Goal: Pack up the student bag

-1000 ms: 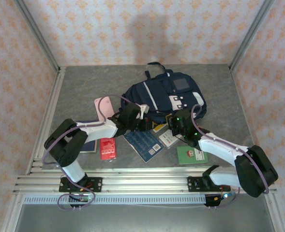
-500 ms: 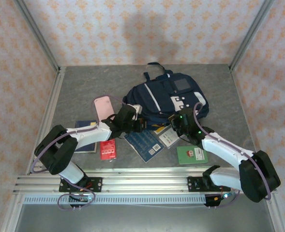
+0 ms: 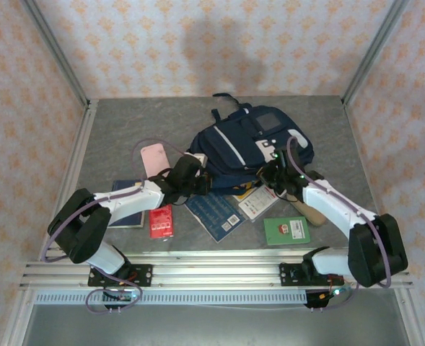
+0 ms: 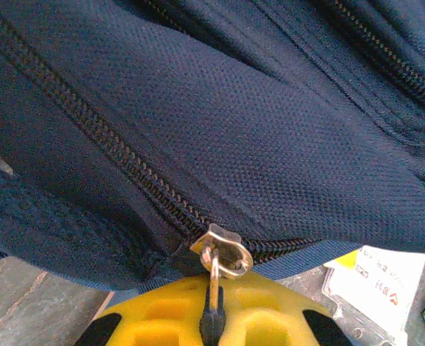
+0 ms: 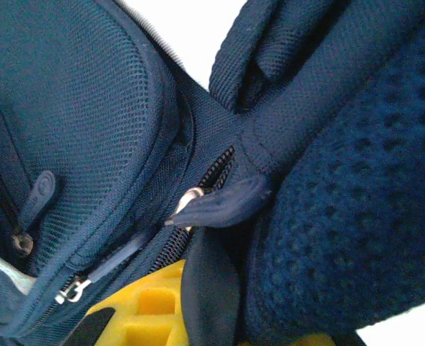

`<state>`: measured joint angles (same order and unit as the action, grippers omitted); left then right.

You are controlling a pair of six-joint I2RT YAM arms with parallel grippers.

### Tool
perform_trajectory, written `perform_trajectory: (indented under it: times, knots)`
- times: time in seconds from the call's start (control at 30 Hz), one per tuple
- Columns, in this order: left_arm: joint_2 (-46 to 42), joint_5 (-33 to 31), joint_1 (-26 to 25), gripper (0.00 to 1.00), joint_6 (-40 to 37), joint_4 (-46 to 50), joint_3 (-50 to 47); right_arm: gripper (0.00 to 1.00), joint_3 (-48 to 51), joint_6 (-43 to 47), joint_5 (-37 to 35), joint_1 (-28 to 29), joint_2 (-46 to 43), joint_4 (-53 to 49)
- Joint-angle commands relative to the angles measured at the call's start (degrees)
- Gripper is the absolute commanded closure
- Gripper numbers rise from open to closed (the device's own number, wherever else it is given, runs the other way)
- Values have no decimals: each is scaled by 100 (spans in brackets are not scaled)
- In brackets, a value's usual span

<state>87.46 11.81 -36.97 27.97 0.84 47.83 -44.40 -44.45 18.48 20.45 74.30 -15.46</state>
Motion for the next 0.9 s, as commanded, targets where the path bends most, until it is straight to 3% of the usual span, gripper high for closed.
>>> perform_trajectory:
  times: [0.0,0.03,0.07,0.13,0.3,0.43,0.67,0.87]
  knots:
    - [-196,-236,146,100,-228,517,296,88,-368,1225,-543,-170,8,-431]
    - [-165,-126,138,100,-274,669,441,71,-441,1418,-480,-173,-50,-437]
    - [-146,-42,125,100,-359,861,583,61,-510,1561,-490,-163,-148,-529]
    - [-183,-100,41,100,-530,1200,807,51,-561,1907,-528,-102,-449,-576]
    - [-469,-211,-210,100,-1080,1699,1131,50,-463,3108,-747,285,-1365,-222]
    - [-536,-209,-312,100,-1256,1976,1299,46,185,4840,129,759,-2038,1080]
    - [-528,-223,-459,100,-1318,2209,1489,46,-458,6576,1273,1044,-1071,649]
    - [-546,-182,-471,100,-1338,2256,1539,39,-285,7391,2112,1128,-528,1192]
